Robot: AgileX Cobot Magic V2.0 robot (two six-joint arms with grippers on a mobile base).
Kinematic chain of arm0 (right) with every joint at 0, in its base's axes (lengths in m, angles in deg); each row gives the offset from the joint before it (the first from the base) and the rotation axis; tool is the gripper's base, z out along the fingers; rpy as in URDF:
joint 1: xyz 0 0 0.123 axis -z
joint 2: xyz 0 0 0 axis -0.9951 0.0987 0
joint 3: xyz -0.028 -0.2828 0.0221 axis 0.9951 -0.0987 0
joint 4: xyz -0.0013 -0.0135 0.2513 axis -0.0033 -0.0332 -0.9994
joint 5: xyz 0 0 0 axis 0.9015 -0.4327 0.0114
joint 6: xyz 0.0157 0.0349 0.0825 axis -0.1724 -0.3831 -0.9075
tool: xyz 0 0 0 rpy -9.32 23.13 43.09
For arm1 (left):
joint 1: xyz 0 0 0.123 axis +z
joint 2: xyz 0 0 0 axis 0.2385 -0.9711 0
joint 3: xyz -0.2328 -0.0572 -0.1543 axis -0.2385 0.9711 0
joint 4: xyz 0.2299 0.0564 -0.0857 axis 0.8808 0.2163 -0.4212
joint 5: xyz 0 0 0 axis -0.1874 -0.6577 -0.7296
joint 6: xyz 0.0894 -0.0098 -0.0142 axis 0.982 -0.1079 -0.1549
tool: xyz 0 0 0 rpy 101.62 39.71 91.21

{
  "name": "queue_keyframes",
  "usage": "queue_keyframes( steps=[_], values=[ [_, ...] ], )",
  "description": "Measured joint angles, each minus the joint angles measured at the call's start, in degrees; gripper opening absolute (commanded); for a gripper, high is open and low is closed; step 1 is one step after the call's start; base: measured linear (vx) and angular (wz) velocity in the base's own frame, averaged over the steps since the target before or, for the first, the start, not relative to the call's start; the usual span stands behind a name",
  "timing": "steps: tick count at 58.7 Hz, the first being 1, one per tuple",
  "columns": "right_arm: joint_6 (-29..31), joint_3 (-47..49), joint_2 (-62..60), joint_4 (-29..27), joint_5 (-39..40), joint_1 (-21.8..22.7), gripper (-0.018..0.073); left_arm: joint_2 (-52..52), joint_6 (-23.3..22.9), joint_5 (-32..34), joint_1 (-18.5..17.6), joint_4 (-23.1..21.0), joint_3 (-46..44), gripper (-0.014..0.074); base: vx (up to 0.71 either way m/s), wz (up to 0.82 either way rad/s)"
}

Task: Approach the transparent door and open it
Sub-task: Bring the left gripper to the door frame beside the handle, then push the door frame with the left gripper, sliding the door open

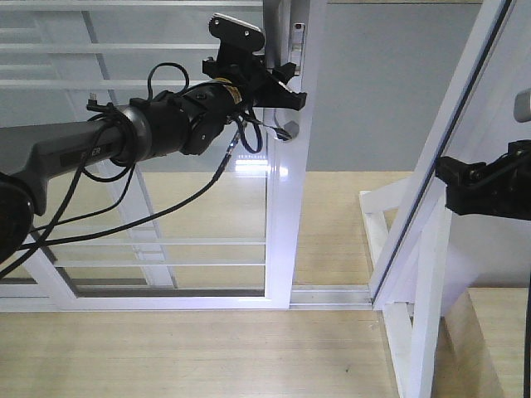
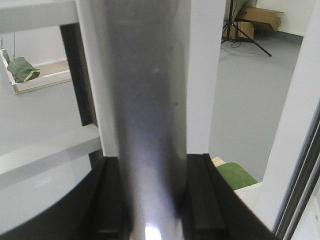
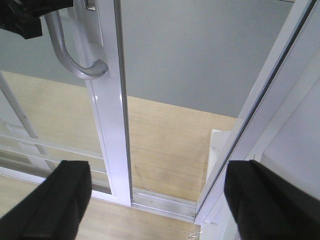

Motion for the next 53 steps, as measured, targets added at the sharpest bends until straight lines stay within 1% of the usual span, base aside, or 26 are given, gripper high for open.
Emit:
queue_keyframes(
  steps=[10,26,38,53],
  values=[
    [0.0,0.0,0.0,0.0,0.0,0.0,0.0593,0.87,0.3,-2.2,0.67,-0.03,0.2,-0.0007,0.0,0.0],
    [0.0,0.0,0.0,0.0,0.0,0.0,0.0593,3.57,0.66,-9.81,2.92,-0.8,0.58,-0.0006,0.0,0.0],
    [0.0,0.0,0.0,0.0,0.0,0.0,0.0593,6.21,1.08,-17.17,5.43,-2.32,0.95,-0.0006,0.0,0.0],
    [0.0,0.0,0.0,0.0,-0.44,0.0,0.0593,8.85,1.37,-25.21,9.49,-4.08,1.23,-0.0006,0.0,0.0]
  ],
)
